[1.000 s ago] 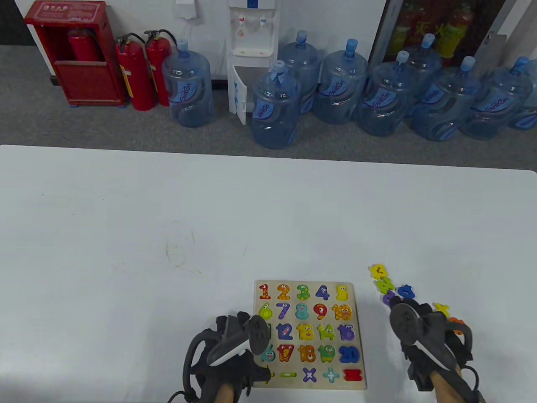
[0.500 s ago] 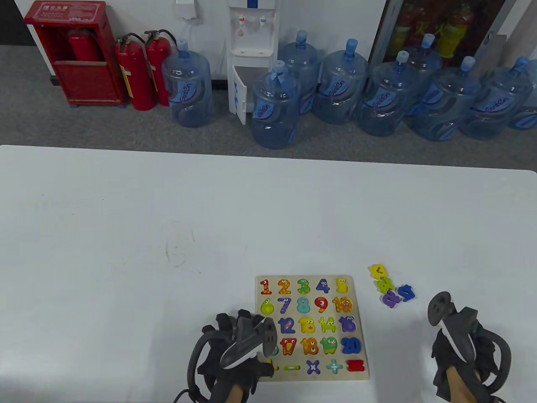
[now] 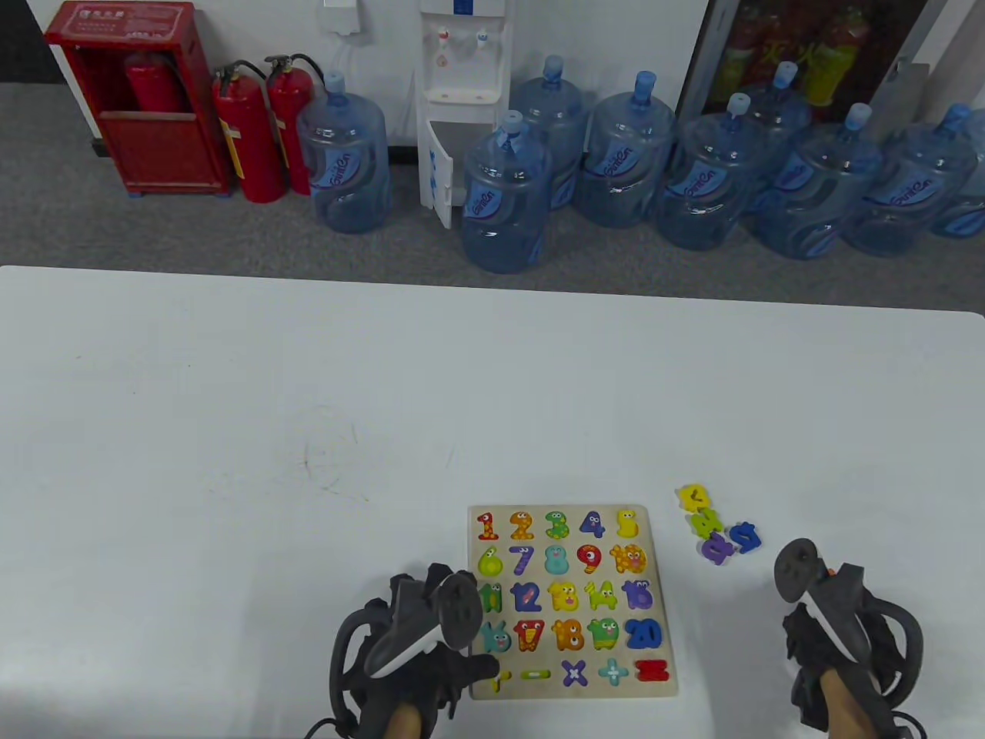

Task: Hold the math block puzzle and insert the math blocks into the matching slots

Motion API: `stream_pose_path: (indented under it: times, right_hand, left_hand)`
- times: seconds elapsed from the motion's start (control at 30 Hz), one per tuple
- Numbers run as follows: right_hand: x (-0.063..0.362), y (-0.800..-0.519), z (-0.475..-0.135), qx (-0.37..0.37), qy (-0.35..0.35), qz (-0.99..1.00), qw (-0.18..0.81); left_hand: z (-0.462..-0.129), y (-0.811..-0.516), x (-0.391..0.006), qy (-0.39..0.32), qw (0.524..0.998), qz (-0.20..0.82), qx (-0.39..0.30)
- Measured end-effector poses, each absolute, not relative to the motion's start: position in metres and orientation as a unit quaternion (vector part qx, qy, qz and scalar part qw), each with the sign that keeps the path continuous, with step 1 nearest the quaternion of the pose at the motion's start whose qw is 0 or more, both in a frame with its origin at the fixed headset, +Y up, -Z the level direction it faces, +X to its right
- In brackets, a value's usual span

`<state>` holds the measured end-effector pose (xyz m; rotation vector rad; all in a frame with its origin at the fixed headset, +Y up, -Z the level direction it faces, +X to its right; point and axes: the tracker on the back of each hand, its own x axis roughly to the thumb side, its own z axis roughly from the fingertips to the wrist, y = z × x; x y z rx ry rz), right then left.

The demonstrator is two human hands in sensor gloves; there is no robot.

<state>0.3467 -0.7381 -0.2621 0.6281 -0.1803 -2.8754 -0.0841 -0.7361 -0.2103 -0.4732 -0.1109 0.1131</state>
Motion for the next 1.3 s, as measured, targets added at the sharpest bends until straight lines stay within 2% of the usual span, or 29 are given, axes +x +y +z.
stream_pose_path:
  times: [0.2,0.3,0.57,0.73,0.97,1.17,1.3]
  right_hand:
    - [0.323,-0.726,-0.259,0.141,-0.049,-0.989,0.023]
    - [0.306,-0.719,-0.255,0.106,-0.028,-0.994,0.028]
    - [0.288,-0.716,-0.250,0.037,-0.022,-0.998,-0.047]
    - [0.268,-0.710,-0.241,-0.043,-0.002,-0.995,-0.091]
    - [0.209,-0.703,-0.218,-0.150,0.012,-0.986,-0.070]
    - [0.169,-0.707,-0.207,-0.200,0.028,-0.979,-0.031]
    - [0.144,-0.715,-0.205,-0.240,0.014,-0.971,-0.002]
  left_hand:
    - [-0.211,-0.735,-0.086,-0.052,0.968,0.064,-0.236]
    - [-0.211,-0.735,-0.087,-0.052,0.969,0.070,-0.233]
    - [-0.211,-0.736,-0.087,-0.052,0.968,0.070,-0.234]
    - [-0.212,-0.737,-0.088,-0.048,0.967,0.072,-0.239]
    - [-0.212,-0.738,-0.086,-0.054,0.967,0.070,-0.240]
    - [-0.213,-0.739,-0.086,-0.050,0.965,0.071,-0.246]
    - [-0.213,-0.739,-0.087,-0.049,0.965,0.074,-0.248]
